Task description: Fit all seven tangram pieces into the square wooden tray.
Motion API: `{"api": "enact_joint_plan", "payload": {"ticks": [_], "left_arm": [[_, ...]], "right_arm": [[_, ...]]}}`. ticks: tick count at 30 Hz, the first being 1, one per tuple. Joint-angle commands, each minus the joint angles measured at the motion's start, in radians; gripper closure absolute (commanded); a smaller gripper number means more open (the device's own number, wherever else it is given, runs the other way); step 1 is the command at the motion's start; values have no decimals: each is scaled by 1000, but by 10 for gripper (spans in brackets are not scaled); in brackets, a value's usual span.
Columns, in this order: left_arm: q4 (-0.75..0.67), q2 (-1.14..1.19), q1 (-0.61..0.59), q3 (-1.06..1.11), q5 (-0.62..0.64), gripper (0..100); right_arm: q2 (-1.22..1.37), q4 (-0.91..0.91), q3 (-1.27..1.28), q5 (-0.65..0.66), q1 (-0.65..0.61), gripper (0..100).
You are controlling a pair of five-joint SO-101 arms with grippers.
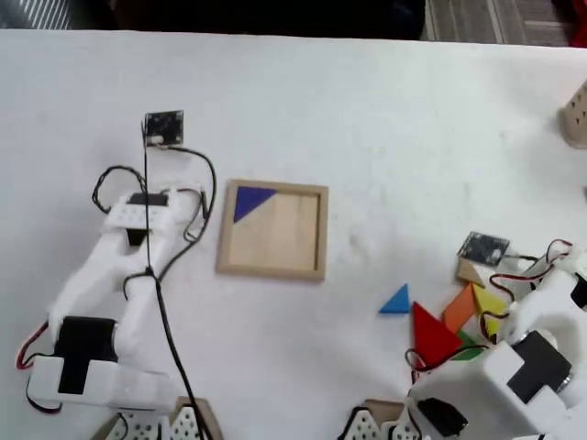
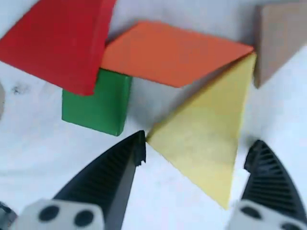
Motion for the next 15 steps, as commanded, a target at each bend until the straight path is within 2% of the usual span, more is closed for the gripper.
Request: {"api": "enact_joint_plan", "payload": {"ticks": [1, 10, 12, 15], "left_arm": [[-49, -45, 12, -9, -12, 976], [-48, -45, 12, -6, -12, 976], [-48, -47, 12, -6, -12, 976], [-48, -47, 12, -5, -12, 976]], "right_arm": [[-124, 53, -75, -304, -27, 675], [-200, 174, -66, -786, -41, 676], [-206, 179, -37, -847, -41, 688], [-209, 179, -26, -858, -50, 792]]}}
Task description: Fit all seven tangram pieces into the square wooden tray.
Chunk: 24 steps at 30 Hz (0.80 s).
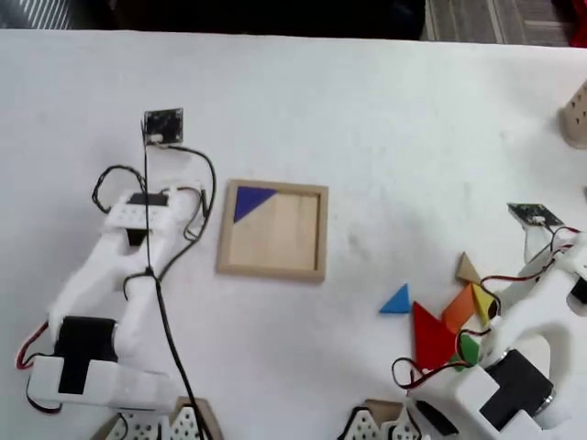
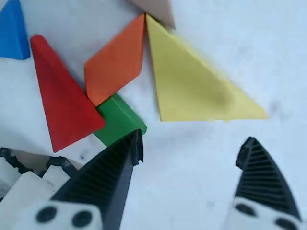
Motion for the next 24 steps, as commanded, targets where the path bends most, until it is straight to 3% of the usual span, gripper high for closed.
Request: {"api": "enact_joint_plan", "payload": {"ticks": [1, 5, 15, 24], "left_arm": [[-25, -47, 12, -5, -12, 976], [-25, -47, 12, -5, -12, 976], [-23, -48, 12, -5, -12, 976], [-25, -48, 12, -5, -12, 976]], "right_arm": [[-53, 12, -8, -31, -22, 839], [-53, 18, -5, -25, -47, 982], [-53, 186, 9, -32, -143, 961], [-54, 88, 114, -31, -263, 980]]}}
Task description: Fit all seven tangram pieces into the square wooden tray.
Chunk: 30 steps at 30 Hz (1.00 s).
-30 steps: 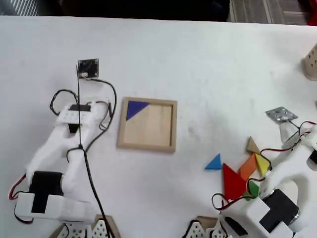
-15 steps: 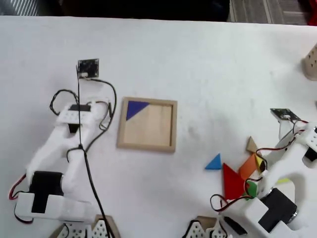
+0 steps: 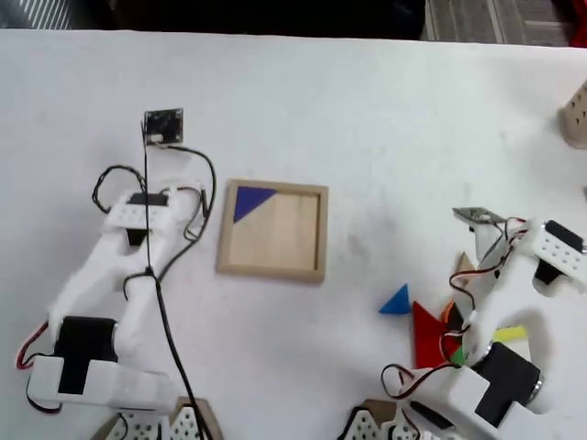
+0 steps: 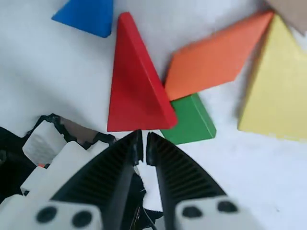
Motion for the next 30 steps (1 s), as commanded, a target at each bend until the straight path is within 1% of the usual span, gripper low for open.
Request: {"api": "enact_joint_plan", "payload": {"ticks": [1, 5, 8, 10, 14, 18, 20, 25, 28, 30], "left_arm": [[-25, -48, 12, -5, -12, 976], [-25, -48, 12, -5, -12, 976], [-25, -48, 12, -5, -12, 976], [-25, -48, 12, -6, -12, 976], [-25, -47, 12, -9, -12, 976], [-25, -47, 12, -9, -12, 976], [-25, -48, 12, -9, -12, 976], [-25, -45, 12, -9, -12, 976], [-25, -45, 13, -12, -12, 976], [-26, -45, 13, -12, -12, 976]], "right_arm": [[-53, -59, 40, -6, -77, 980], [-53, -142, 71, -9, -165, 978], [-53, -160, 68, -15, -209, 976], [-53, -162, 68, -71, -248, 958], [-45, -180, 68, -170, -352, 891], [-41, -294, 75, -241, -438, 917], [-19, -344, 74, -270, -453, 931], [119, -449, 55, -285, -464, 936], [168, -401, -34, -331, -452, 943], [160, -340, -103, -354, -429, 986]]}}
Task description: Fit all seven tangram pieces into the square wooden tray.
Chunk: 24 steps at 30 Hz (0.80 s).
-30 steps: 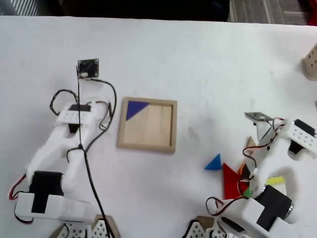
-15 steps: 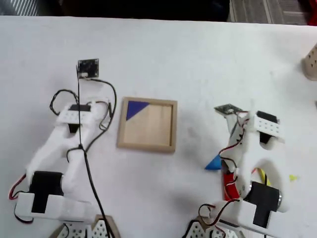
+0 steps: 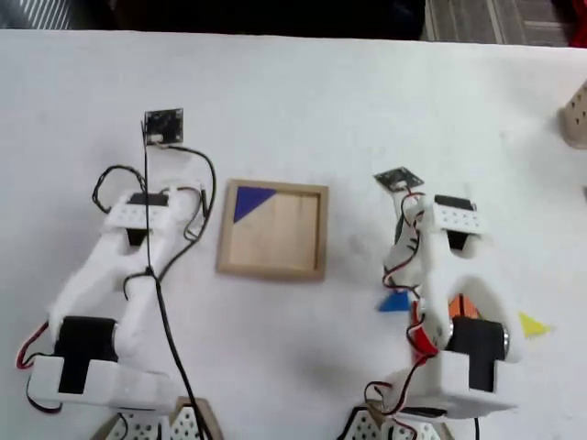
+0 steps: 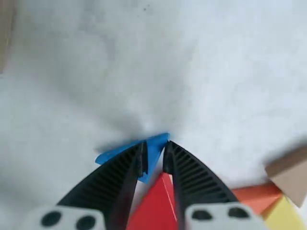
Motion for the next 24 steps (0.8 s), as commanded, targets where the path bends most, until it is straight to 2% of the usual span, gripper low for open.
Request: {"api": "enact_joint_plan", "payload": {"ticks": [1, 5, 9, 13, 16, 21, 24], "left_arm": [[-26, -45, 13, -12, -12, 976], [-26, -45, 13, -12, -12, 976], [-26, -45, 13, -12, -12, 976], [-26, -45, 13, -12, -12, 976], [-26, -45, 16, -14, -12, 976], [-26, -45, 28, -14, -12, 976], [-26, -45, 28, -12, -12, 976]], "right_arm": [[-13, 85, -130, -35, 35, 982], [-91, 220, -198, -28, 68, 982], [-150, 263, -94, 86, 88, 981], [-166, 165, 78, 183, 137, 981], [-159, 42, 161, 209, 160, 981], [-157, -76, 183, 204, 153, 981], [-157, -114, 149, 130, 117, 981]]}}
